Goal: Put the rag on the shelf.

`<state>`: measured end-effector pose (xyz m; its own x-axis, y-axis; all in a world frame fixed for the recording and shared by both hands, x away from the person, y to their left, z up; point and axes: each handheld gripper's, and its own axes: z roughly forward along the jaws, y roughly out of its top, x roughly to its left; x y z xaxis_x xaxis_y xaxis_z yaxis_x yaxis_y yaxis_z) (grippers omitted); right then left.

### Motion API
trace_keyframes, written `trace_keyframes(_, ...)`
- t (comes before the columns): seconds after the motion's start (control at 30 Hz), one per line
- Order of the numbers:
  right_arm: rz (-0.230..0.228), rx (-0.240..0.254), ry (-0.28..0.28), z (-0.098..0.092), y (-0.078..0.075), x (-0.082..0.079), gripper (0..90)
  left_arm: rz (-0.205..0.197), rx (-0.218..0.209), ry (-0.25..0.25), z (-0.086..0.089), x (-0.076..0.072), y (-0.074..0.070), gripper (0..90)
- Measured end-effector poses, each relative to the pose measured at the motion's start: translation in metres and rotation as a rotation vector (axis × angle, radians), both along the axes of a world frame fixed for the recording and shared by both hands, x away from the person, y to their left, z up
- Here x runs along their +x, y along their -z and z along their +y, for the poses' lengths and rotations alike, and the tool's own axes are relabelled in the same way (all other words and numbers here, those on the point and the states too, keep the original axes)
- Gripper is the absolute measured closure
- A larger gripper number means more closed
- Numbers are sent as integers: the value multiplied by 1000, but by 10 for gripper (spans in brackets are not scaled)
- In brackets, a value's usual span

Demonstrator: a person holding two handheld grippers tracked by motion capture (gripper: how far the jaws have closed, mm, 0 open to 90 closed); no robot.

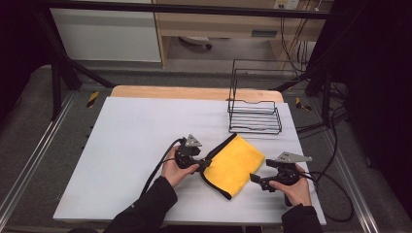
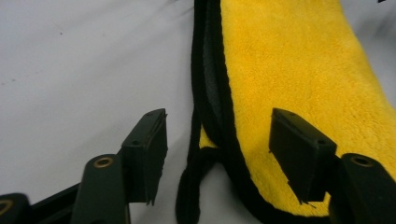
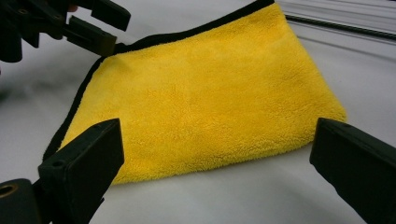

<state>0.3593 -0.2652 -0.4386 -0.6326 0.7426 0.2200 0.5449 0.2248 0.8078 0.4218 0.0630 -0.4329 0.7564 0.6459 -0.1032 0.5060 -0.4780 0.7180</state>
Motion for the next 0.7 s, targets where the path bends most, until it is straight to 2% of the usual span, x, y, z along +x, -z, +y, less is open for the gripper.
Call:
trace_keyframes(0.1,-1,0,1,0,0,0,34,22,20,0,-6,4,5,457)
trace_keyframes(0.2,1,2,1,0,0,0,34,62,8,2,-8,6,8,517)
trace_keyframes(0.6,1,-1,-3,2,1,1,34,86,41,14,-14,7,10,621)
trace_keyframes(0.7,4,1,-4,3,0,0,34,106,52,33,-17,8,8,685)
